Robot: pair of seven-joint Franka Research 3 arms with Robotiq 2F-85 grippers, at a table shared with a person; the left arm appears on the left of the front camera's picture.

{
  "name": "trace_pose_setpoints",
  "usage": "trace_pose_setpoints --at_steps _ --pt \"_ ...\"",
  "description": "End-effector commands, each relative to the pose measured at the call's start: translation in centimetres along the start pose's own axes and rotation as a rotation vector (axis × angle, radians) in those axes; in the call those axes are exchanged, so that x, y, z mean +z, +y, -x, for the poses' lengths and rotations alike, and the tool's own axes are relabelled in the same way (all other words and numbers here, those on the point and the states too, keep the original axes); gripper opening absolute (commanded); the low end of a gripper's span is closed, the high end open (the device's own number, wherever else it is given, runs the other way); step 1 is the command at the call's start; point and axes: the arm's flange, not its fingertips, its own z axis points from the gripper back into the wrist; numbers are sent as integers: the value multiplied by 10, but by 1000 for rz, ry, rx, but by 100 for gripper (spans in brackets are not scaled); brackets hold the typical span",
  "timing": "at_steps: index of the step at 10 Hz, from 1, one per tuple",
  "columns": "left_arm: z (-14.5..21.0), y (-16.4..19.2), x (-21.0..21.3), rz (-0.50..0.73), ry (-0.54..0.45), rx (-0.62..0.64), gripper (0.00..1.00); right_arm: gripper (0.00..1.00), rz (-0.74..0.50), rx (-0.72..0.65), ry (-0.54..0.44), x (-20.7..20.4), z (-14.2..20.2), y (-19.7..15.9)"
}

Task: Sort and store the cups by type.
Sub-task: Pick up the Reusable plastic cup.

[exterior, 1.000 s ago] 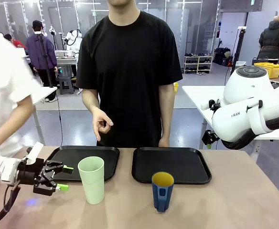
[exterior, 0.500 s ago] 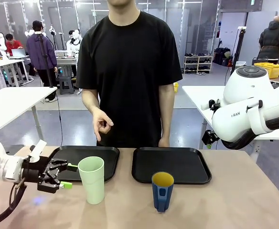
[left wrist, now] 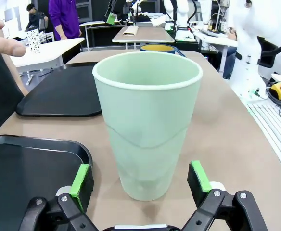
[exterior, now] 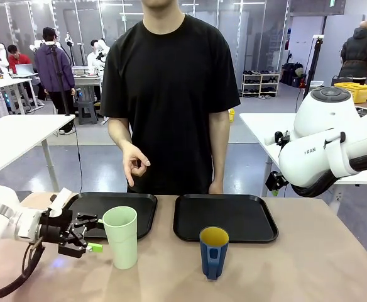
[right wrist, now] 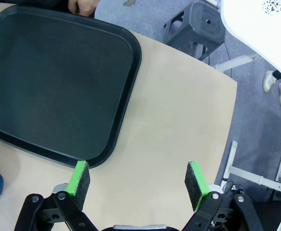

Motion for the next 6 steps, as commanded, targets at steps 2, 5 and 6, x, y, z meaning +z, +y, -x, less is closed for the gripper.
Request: trace_pose_setpoints --at_steps 2,5,6 --pt "12 9 -19 -4 -13 -21 100 100 0 2 -8 0 1 0" --pt "11 15 -32 15 -24 -21 100 100 0 2 -8 0 1 0" --pt "11 16 -35 23 -26 -14 100 100 0 2 -8 0 1 0"
